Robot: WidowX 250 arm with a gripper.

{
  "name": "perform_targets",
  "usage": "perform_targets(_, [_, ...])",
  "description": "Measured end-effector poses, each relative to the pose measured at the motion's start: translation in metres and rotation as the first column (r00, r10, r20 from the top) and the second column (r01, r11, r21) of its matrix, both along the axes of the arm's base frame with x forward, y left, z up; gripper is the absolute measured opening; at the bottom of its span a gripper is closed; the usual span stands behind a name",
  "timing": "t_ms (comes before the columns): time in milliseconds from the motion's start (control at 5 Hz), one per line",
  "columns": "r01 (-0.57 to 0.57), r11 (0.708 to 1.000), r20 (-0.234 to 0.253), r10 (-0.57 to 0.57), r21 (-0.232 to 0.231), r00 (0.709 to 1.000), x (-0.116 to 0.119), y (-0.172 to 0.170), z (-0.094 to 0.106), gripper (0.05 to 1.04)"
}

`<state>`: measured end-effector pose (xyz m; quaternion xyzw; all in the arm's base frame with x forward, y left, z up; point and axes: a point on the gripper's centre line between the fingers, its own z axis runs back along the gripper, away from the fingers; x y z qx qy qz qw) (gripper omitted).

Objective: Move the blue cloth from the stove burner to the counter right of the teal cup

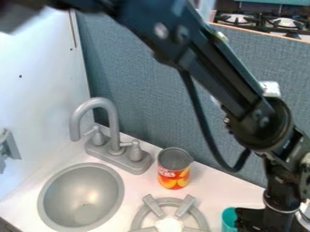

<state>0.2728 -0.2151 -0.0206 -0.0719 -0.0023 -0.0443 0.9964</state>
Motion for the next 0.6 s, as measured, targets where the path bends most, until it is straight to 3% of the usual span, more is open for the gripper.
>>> perform_targets(200, [-0.034, 0.998, 0.051, 0.036, -0.051, 0.998, -0.016, 0.012, 0.023, 1.004])
perform_targets(400, [-0.047, 0.999, 0.084, 0.047, -0.011, 0.995, -0.030, 0.032, 0.040, 1.004])
perform_targets(600, [-0.118, 0.990, 0.089, 0.111, 0.080, 0.990, -0.043, 0.064, 0.048, 1.003])
